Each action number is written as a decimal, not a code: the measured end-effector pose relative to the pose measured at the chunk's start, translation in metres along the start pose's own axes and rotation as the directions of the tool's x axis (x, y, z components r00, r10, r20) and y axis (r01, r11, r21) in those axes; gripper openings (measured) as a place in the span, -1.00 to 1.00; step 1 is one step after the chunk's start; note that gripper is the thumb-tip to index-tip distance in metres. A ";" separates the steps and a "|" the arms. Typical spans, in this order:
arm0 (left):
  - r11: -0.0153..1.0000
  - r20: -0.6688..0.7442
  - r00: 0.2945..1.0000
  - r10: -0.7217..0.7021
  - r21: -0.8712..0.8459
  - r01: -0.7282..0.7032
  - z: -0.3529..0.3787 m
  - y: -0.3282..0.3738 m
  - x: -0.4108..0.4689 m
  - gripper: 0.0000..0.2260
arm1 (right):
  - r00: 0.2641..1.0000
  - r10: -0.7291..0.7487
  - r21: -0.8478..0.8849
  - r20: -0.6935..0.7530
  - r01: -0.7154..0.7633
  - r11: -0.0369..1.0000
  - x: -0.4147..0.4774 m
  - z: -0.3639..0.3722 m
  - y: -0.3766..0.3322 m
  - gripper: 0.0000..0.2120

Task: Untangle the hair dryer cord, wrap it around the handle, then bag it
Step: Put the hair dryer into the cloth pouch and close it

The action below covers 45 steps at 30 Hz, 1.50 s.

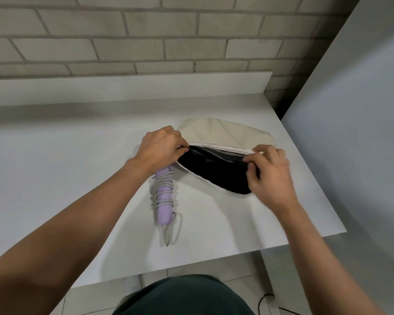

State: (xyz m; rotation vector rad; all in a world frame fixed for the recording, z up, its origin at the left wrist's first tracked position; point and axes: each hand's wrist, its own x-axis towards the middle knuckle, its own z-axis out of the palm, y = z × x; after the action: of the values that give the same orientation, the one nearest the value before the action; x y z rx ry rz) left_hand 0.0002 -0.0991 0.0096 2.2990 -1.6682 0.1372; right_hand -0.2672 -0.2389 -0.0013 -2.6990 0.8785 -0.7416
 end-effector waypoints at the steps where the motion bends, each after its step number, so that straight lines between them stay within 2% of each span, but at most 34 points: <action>1: 1.000 0.012 1.000 0.003 -0.011 -0.003 0.001 0.001 0.000 -0.81 | 0.998 -0.053 0.118 -0.015 0.054 0.992 -0.005 0.005 -0.025 -0.78; 2: 1.000 0.025 1.000 0.004 -0.026 -0.003 0.001 0.002 0.000 -0.81 | 0.995 -0.084 0.231 0.056 0.069 0.971 -0.010 0.011 -0.049 -0.80; 4: 0.998 0.049 0.999 0.008 -0.060 -0.005 -0.002 0.002 0.003 -0.81 | 0.939 -0.057 0.370 0.339 -0.078 0.926 -0.018 0.030 -0.089 -0.80; 6: 0.996 0.069 0.997 0.033 -0.086 -0.027 -0.006 0.001 0.008 -0.82 | 0.806 0.001 0.322 0.591 -0.237 0.917 -0.018 0.055 -0.116 -0.53; 8: 0.995 0.092 0.994 0.060 -0.080 -0.053 -0.012 -0.002 0.014 -0.81 | 0.699 0.059 0.272 0.713 -0.354 0.895 -0.011 0.080 -0.134 -0.34; 11: 0.994 0.097 0.990 0.098 -0.064 -0.092 -0.017 -0.007 0.019 -0.81 | 0.662 0.162 0.274 0.732 -0.503 0.819 0.004 0.103 -0.149 -0.13; 13: 0.992 0.107 0.987 0.117 -0.050 -0.112 -0.016 -0.009 0.018 -0.81 | 0.682 0.198 0.293 0.704 -0.533 0.794 0.011 0.112 -0.154 -0.06; 16: 0.991 0.119 0.985 0.128 -0.038 -0.125 -0.014 -0.013 0.014 -0.79 | 0.765 0.186 0.369 0.616 -0.489 0.791 0.016 0.123 -0.156 -0.20; 18: 0.992 0.121 0.984 0.128 -0.027 -0.126 -0.012 -0.018 0.013 -0.78 | 0.790 0.185 0.375 0.585 -0.465 0.802 0.015 0.127 -0.153 -0.35; 22: 0.993 0.085 0.990 0.115 -0.007 -0.115 -0.013 -0.029 0.016 -0.79 | 0.765 0.248 0.407 0.594 -0.552 0.728 0.010 0.124 -0.148 -0.67; 26: 0.994 0.105 0.988 0.109 -0.038 -0.106 -0.013 -0.031 0.020 -0.79 | 0.730 0.240 0.446 0.640 -0.607 0.658 0.004 0.113 -0.141 -0.81; 30: 0.990 0.126 0.984 0.122 -0.092 -0.111 -0.011 -0.032 0.024 -0.79 | 0.718 0.205 0.382 0.665 -0.562 0.734 -0.003 0.089 -0.127 -0.84; 32: 0.984 0.112 0.985 0.132 -0.132 -0.117 -0.009 -0.034 0.027 -0.77 | 0.689 0.204 0.356 0.695 -0.576 0.736 -0.008 0.074 -0.122 -0.82; 35: 0.972 0.104 0.981 0.163 -0.185 -0.142 -0.004 -0.033 0.030 -0.74 | 0.634 0.179 0.388 0.752 -0.646 0.657 -0.019 0.046 -0.118 -0.82; 37: 0.968 0.108 0.976 0.187 -0.192 -0.165 0.000 -0.035 0.032 -0.72 | 0.611 0.137 0.427 0.780 -0.680 0.596 -0.025 0.023 -0.114 -0.93; 39: 0.968 0.104 0.976 0.190 -0.184 -0.169 0.002 -0.040 0.033 -0.69 | 0.603 0.072 0.456 0.794 -0.671 0.585 -0.028 -0.001 -0.105 -0.97; 42: 0.953 0.055 0.972 0.228 -0.219 -0.211 0.008 -0.046 0.029 -0.65 | 0.616 -0.018 0.509 0.788 -0.635 0.581 -0.030 -0.025 -0.088 -0.81; 45: 0.930 -0.060 0.970 0.236 -0.275 -0.243 0.013 -0.045 0.019 -0.64 | 0.630 0.008 0.536 0.777 -0.668 0.516 -0.023 -0.032 -0.078 -0.71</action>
State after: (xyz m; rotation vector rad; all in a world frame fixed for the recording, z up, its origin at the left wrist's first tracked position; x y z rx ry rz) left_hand 0.0469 -0.1074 -0.0064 1.8763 -1.8203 -0.0192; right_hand -0.2615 -0.1635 0.0431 -1.5984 0.6379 0.0767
